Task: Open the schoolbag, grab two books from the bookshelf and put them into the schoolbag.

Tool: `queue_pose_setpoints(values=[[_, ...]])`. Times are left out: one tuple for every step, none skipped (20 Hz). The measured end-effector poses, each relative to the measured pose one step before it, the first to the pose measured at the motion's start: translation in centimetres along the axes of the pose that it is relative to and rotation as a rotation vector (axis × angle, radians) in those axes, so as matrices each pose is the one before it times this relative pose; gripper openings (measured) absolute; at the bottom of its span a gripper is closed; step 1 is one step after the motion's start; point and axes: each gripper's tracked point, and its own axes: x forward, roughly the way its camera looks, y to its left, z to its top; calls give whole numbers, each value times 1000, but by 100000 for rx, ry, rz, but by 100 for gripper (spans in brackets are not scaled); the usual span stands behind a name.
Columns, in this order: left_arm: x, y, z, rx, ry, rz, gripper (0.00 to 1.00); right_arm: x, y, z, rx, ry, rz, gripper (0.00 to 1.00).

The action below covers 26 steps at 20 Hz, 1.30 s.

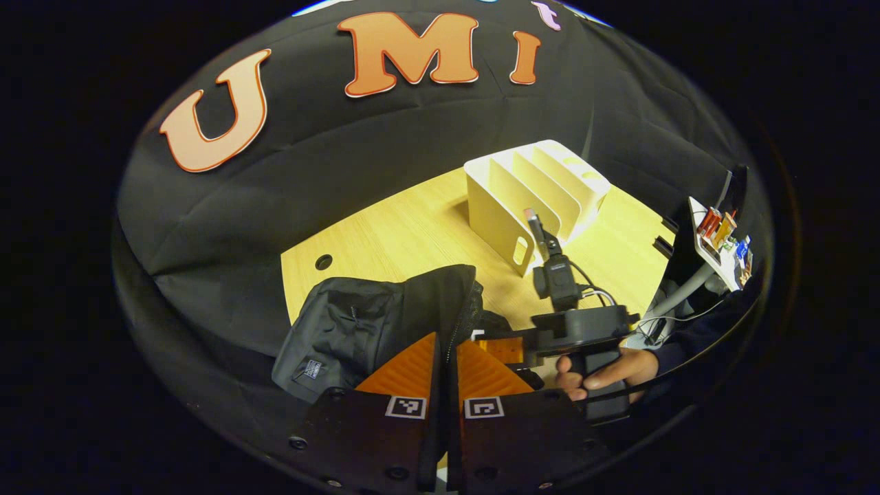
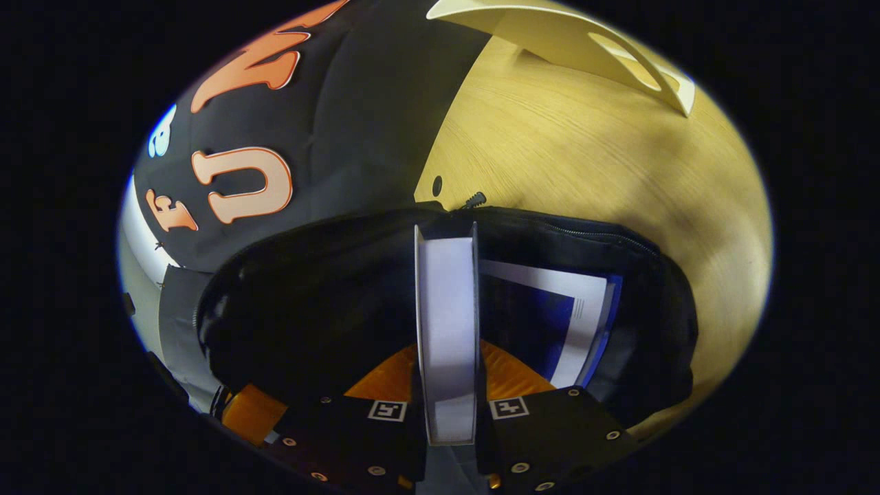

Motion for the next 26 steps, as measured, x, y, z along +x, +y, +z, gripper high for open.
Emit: queue_pose_setpoints(values=[[34,34,-51,495,-195,-143,6,488,-67,-62,1119,494,-516,29],[-18,139,66,-255,-367,-157,6,300,-29,-147,1403,669,-1034,30],[98,121,-78,-1000,-392,-648,6,138,145,5,239,-67,-797,31],[78,114,230,-804,-1458,-1041,6,-29,-71,-6,-523,298,-1811,33],[-100,118,-267,-251,-638,-861,6,-70,-288,-201,-1482,351,-2910,33],[-86,228,-100,264,-846,-164,6,-90,-669,-289,-1936,1488,-4565,37],[160,171,-251,-134,-325,-366,6,-77,-843,-418,-2195,2545,-4361,40],[7,55,-201,-761,-535,-949,6,-593,-436,-544,-2237,2681,-3234,46],[183,105,-151,-794,-912,-1112,6,-701,-516,-352,-3516,1130,-2724,49],[143,-75,-305,-221,-285,-1293,6,-426,-737,-85,-3075,-61,-3431,51],[297,86,-277,330,-567,-644,6,-742,-594,25,-2746,-490,-2602,52],[232,132,-255,641,-142,-739,6,-570,-458,66,-1239,-1122,-1695,56],[31,7,-338,1236,52,-262,6,-531,424,312,101,-1833,1540,59],[271,-66,-274,954,194,-456,6,-633,32,376,951,-1969,556,62],[157,-195,-361,615,239,-1091,6,-784,272,612,429,-2939,1122,64],[305,-184,-96,95,-264,-908,8,-670,83,660,-558,-3363,-719,70],[253,60,-135,-333,-84,-697,8,-569,-515,469,-2225,-1489,-1829,71],[275,-188,-95,-535,-60,-217,9,-638,-640,275,-2358,-1215,-2326,76],[212,-368,-3,-355,3,79,10,-501,-595,413,-1806,-971,-1791,78],[188,-284,-230,126,541,373,13,-730,-377,464,-691,-918,-532,81],[80,-296,-158,364,559,312,29,-603,-451,500,1,-614,-279,82],[279,-389,-97,-461,133,177,25,-629,-562,486,373,-847,-316,86],[312,-311,-127,-800,654,440,41,-525,-821,566,-259,-900,-932,87],[313,-385,-174,-897,803,892,50,-616,-728,756,-338,-1364,-569,90],[257,-471,-189,-1408,689,829,60,-763,-786,778,-699,-873,-687,92],[315,-511,-88,-1930,966,1145,70,-657,-833,813,-831,-753,-701,95]])
